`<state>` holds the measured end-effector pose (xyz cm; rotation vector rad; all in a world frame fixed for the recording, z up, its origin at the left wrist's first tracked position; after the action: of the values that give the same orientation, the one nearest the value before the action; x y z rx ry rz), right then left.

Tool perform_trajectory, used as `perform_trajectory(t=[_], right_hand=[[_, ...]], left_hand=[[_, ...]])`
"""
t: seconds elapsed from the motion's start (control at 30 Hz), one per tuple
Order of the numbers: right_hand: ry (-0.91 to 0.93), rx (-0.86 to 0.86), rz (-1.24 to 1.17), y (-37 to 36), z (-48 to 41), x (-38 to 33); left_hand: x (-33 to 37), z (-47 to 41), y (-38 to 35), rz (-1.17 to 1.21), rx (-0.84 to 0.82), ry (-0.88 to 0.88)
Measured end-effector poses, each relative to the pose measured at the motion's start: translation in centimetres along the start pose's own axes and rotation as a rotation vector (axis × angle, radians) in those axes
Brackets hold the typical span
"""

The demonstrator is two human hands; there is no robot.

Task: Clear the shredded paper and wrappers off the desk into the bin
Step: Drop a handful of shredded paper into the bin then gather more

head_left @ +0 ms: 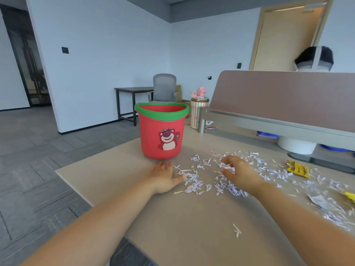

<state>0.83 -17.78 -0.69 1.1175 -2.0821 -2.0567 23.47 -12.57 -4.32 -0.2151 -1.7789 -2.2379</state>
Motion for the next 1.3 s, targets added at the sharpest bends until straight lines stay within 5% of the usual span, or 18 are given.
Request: perform_trajectory(t=[0.3, 0.47, 0.67, 0.93, 1.17, 1.3], right_hand=[[-0.172, -0.055, 0.126, 2.2, 7.2, 3.8], [-0.194, -0.405, 0.227, 0.2, 11.4, 2.6], [-0.273, -0.304, 0.32, -2.4, 7.4, 1.7], [-0.514, -0.184, 0.381, 0.9, 2.0, 8.8], [-0.424, -0.252, 0.252, 1.4, -3.7, 11.5], [-0.332, -0.337, 0.252, 2.0, -7.5, 12.8]], left_hand=[[8.4, 2.6, -2.5, -0.039, -0.248, -0.448], [7.6, 2.9, -3.3, -0.303, -0.256, -0.402], [7.4, -1.0, -2.6, -0.218, -0.113, -0.322], [7.5, -6.8, -1.1, -0.213, -0.129, -0.287], [9.3, -11.5, 0.1, 0.027, -0.207, -0.518], [9.5, -14.8, 0.9, 0.071, -0.172, -0.469]])
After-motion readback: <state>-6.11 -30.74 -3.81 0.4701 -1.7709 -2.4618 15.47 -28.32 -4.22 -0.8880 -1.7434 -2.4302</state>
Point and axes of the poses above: each hand's wrist, its own z-axis away from the middle knuckle, its own y-axis out of the back of the hand, x = y × z, the point moved 3 cm from there along -z, towards the middle knuckle, and after that the axes turned 9 degrees about -x, right-handed, at the moved point
